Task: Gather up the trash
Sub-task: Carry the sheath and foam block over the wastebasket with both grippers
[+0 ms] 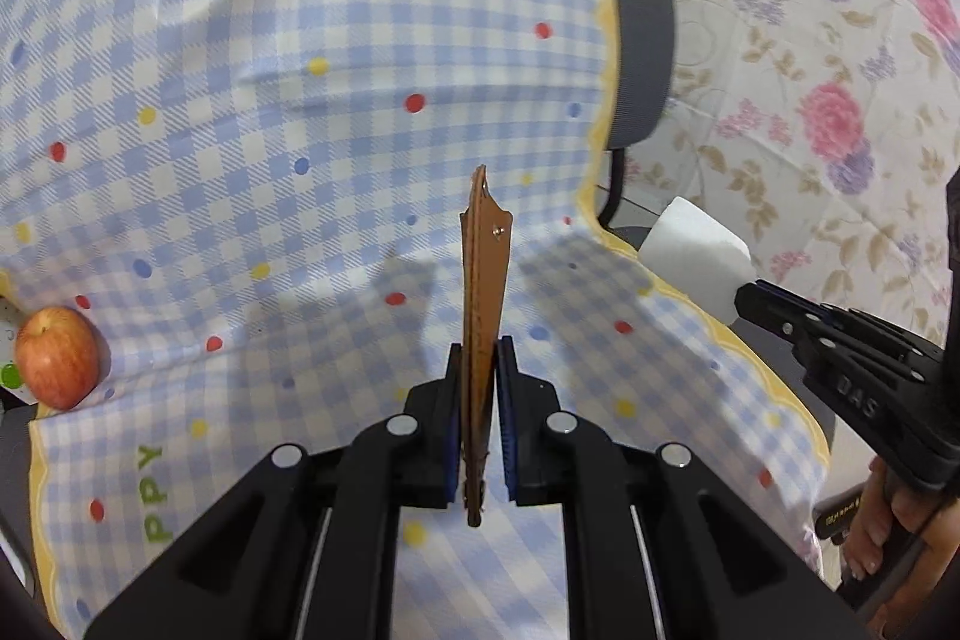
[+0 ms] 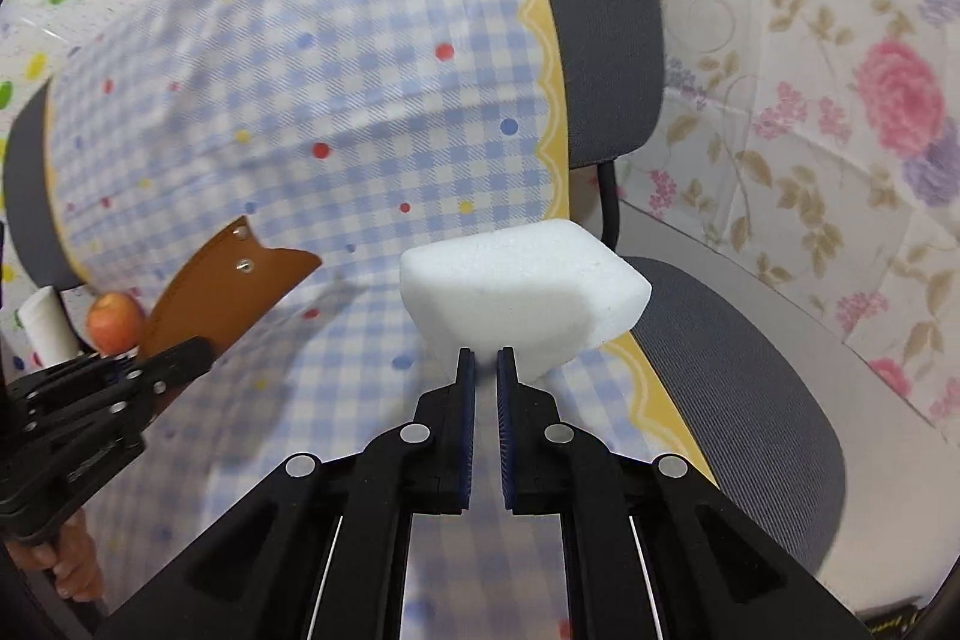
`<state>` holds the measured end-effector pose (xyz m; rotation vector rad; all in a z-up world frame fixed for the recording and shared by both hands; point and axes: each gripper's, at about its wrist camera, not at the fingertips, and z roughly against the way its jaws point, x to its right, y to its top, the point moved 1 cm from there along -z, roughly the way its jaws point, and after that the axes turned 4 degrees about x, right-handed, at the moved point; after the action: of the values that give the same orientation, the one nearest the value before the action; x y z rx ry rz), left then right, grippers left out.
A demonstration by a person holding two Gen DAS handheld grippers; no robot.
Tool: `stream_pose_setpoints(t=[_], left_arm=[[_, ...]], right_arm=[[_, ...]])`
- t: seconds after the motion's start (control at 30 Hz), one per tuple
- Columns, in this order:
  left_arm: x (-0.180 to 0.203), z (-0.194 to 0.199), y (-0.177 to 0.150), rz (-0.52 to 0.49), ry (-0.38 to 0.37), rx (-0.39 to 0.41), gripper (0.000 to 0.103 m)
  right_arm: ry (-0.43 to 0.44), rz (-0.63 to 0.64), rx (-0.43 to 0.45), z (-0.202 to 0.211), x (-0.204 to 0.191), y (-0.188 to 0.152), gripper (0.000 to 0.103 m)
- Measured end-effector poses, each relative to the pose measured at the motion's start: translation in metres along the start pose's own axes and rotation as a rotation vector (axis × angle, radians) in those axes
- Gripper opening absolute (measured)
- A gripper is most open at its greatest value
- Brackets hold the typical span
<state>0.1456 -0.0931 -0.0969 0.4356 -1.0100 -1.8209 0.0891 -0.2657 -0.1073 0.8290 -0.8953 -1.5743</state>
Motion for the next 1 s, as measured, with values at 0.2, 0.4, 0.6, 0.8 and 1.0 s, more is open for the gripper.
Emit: stream_pose_setpoints(t=[0.2, 0.4, 0.6, 0.8, 1.0], left_arm=[[0.030, 0.038, -0.012, -0.050, -0.002, 0.038, 0.008], [0.058, 0.076, -0.026, -0.089, -0.017, 0.066, 0.008], [0.083, 0.103, -0.037, -0.125, -0.044, 0.085, 0.008], [0.118, 0.125, -0.057, -0.172, -0.098, 0.091, 0.008], [0.160, 0.132, -0.090, -0.231, -0.198, 0.064, 0.008]], right_arm=[[-0.006, -0.023, 0.049, 0.059, 0.011, -0.018, 0.008], [-0.029, -0.044, 0.093, 0.116, 0.019, -0.039, 0.008], [-0.071, -0.058, 0.124, 0.162, 0.027, -0.061, 0.008], [-0.136, -0.073, 0.153, 0.209, 0.040, -0.085, 0.008], [-0.226, -0.085, 0.146, 0.243, 0.061, -0.117, 0.008]])
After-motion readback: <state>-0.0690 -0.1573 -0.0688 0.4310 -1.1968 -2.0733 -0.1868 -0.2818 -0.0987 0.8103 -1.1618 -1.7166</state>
